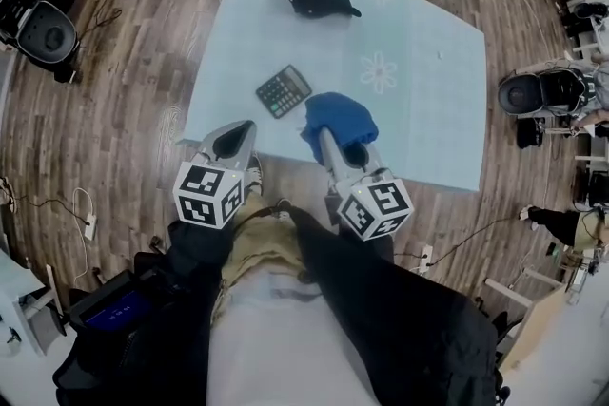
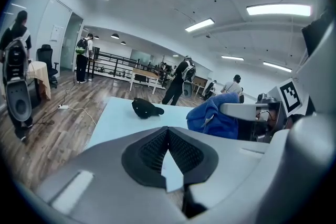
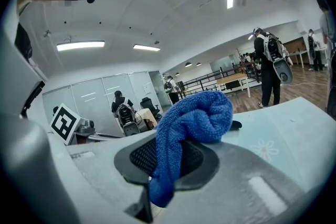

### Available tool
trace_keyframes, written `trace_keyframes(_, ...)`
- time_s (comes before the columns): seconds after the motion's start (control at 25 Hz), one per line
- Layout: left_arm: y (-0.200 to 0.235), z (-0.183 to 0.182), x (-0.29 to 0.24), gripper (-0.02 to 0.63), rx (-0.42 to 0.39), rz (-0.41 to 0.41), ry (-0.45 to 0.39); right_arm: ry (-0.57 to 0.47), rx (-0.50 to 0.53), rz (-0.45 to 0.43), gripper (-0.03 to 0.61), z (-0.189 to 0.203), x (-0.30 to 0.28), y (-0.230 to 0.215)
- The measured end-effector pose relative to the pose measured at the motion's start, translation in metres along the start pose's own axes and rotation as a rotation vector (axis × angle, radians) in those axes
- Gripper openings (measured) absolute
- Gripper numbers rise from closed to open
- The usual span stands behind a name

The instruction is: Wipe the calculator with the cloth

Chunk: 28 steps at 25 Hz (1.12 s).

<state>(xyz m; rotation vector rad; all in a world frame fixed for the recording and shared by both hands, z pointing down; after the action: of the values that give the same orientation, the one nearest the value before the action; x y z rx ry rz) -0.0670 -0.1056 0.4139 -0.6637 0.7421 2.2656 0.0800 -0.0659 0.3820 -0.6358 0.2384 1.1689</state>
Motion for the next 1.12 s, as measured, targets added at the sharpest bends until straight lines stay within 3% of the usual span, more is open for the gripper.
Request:
trace_keyframes(0.28, 0.038, 0.002, -0.026, 0.003, 0.031, 0.036, 0.054, 0.062, -0.008, 0.039, 0.055, -0.004, -0.039, -0.003)
trace_keyframes(0.48, 0.058, 0.020, -0.047, 0.003, 0.096, 0.042, 0.114, 0.157, 0.019, 0.016, 0.057, 0.013, -0.069, 0.008)
trace_keyframes(0.72, 0.059, 0.038, -0.076, 0.003, 0.155, -0.008, 0.185, 0.328, 0.035, -0.124, 0.057, 0.055, -0.100, -0.002)
trace_keyframes(0.92, 0.081, 0.064, -0.099, 0.003, 0.256, -0.087, 0.240, 0.495, 0.128, -0.300, 0.058, 0.094, -0.148, 0.005)
trace_keyframes(1.12, 0.076, 0.077, -0.128, 0.003, 0.301, -0.105, 0.274, 0.553, 0.219, -0.339, 0.058, 0.107, -0.173, -0.009)
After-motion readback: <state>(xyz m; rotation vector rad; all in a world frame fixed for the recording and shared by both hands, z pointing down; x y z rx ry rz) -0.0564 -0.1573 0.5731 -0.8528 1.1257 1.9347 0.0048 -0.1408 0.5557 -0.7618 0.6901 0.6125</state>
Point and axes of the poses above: the fingertips, and each gripper's own axes: x backward along the fingers, y to its left, z out of its underside, the point moved 2 cm from there along x, backward along the fingers, and after that the axes turned 13 degrees about y, right-handed, at the moved point
